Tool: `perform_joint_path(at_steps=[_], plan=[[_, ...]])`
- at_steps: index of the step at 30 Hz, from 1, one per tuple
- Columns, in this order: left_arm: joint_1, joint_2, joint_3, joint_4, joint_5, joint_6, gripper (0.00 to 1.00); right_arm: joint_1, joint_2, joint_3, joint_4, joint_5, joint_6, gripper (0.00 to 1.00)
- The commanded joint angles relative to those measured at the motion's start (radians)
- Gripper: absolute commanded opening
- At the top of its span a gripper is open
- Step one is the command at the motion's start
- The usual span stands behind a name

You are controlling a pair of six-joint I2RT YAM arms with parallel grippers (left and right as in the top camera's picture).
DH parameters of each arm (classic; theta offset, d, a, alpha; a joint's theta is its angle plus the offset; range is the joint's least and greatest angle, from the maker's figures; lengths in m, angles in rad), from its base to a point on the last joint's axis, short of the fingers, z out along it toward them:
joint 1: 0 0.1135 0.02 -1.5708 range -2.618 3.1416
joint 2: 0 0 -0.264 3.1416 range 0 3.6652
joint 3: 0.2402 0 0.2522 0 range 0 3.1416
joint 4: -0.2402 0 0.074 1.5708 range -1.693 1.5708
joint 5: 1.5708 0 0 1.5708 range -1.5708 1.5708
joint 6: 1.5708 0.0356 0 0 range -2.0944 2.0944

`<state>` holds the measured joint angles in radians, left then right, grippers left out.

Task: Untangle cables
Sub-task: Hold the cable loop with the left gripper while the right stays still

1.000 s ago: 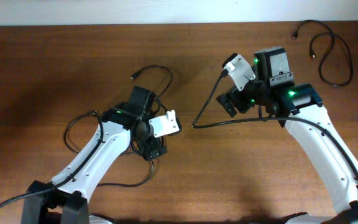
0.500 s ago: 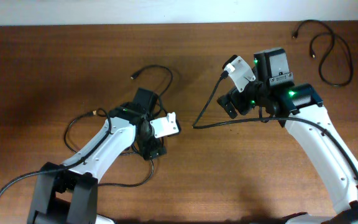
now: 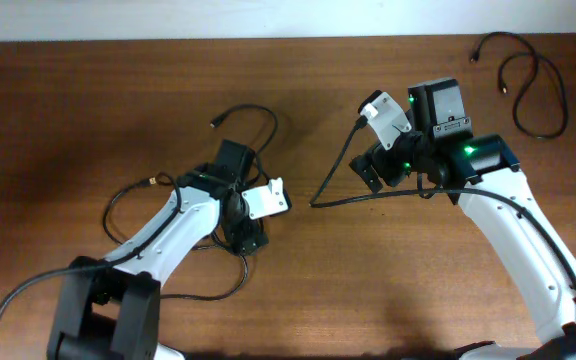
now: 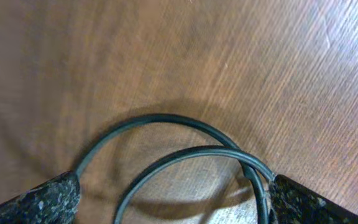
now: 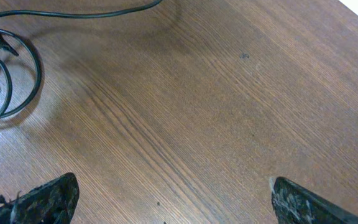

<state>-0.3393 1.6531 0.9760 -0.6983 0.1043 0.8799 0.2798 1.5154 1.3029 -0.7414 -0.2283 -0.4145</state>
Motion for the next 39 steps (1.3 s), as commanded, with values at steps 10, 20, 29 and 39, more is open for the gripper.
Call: perform_joint_path(at_steps=[10,20,29,39], plan=[[0.002,0.051,-0.008,-0.018,0.161,0.056,0.98,0.008,-0.022,-0.007,-0.004,0.005,0.004,0.98],[0.002,0.050,0.076,-0.105,0.051,0.056,0.99,0.008,-0.022,-0.007,-0.004,0.005,0.004,0.98],[0.002,0.050,0.076,-0.100,-0.132,0.052,0.96,0.008,-0.021,-0.007,-0.004,0.005,0.004,0.98],[0.004,0.050,0.076,-0.081,-0.018,0.048,0.89,0.008,-0.021,-0.007,-0.004,0.005,0.004,0.98]])
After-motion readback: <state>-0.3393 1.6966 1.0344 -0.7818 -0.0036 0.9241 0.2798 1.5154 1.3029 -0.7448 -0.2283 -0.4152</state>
